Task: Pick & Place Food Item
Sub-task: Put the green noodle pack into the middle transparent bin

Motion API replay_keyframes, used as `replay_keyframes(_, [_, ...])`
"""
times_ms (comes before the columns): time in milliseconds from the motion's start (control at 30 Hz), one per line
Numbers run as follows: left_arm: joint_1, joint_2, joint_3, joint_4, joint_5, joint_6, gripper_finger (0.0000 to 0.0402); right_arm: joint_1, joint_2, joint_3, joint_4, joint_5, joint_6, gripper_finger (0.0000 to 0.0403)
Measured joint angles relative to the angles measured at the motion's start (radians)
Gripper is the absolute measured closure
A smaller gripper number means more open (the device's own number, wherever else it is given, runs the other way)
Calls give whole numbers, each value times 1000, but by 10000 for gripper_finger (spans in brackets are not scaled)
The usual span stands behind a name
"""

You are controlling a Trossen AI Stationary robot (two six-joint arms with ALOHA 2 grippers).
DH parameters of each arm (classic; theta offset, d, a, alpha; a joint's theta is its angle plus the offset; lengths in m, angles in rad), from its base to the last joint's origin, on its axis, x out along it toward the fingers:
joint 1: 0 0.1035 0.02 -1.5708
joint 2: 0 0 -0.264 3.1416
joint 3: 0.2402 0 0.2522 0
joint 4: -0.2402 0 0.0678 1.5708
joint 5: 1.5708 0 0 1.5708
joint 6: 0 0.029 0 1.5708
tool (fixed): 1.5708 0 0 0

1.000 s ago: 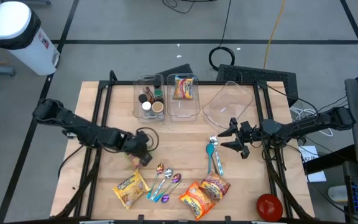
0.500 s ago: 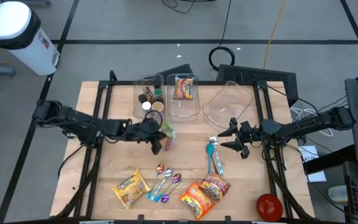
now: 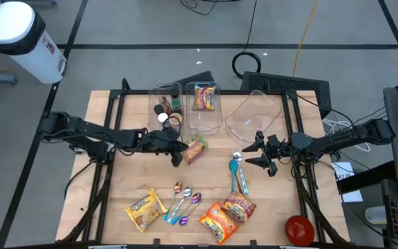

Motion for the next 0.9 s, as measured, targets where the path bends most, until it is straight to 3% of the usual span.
replay_keyframes(267, [0, 217, 39, 111, -32, 123, 215, -1, 5, 0, -22, 70, 0, 206])
replay_keyframes(433, [0, 301, 54, 113, -86, 199, 169, -1, 4, 0, -18, 70, 2, 206])
replay_keyframes(667, [0, 350, 54, 114, -101, 191, 174, -1, 5, 0, -26, 69, 1, 206])
replay_keyframes(900, [-10, 358, 55, 126, -96, 179, 230, -1, 5, 0, -25, 69, 1, 206])
